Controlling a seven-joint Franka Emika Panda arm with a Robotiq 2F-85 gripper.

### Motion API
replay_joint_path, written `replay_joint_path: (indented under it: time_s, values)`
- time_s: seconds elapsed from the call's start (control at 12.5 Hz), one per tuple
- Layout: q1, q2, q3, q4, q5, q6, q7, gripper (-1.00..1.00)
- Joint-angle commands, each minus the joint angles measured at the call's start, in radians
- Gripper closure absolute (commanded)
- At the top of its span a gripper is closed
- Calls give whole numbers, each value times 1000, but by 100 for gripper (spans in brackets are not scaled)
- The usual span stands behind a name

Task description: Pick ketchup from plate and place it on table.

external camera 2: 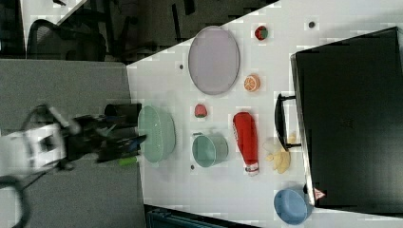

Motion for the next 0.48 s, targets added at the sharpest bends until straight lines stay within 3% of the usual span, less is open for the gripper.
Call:
replay_joint_path:
  time_s: [0.08,0.48]
  values:
    - [6,54,4,24,-71,-121,116,-100]
    - [6,53,6,58,-74,-149,116,-100]
